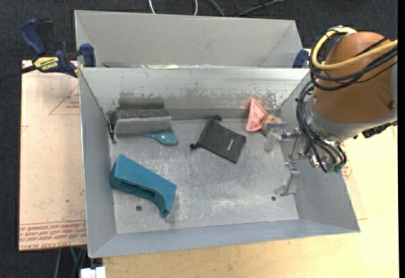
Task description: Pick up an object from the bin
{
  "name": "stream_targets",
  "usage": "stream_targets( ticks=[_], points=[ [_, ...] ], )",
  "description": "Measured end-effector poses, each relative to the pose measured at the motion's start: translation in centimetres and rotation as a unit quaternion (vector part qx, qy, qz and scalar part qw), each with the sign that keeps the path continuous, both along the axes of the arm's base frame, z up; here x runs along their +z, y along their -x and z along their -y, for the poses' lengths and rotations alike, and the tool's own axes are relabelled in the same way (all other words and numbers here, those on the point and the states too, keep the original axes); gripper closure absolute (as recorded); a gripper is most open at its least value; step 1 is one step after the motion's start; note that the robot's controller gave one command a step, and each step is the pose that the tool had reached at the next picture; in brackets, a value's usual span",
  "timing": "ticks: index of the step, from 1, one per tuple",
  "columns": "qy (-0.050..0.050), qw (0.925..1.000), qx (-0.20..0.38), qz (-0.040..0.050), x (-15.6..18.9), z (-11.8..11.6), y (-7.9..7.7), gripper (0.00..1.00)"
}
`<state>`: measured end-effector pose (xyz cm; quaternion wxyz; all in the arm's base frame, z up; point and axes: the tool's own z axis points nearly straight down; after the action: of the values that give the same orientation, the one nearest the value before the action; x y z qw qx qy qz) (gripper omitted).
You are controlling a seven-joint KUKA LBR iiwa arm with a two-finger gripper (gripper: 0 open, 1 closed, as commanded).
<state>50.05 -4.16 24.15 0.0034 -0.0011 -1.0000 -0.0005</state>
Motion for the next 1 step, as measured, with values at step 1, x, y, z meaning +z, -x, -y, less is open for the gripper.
stream_targets(
  ticks=[1],
  points=[
    [0.0, 1.0, 0.001, 0.004, 0.44, -0.03, -0.12, 0.0]
  ],
)
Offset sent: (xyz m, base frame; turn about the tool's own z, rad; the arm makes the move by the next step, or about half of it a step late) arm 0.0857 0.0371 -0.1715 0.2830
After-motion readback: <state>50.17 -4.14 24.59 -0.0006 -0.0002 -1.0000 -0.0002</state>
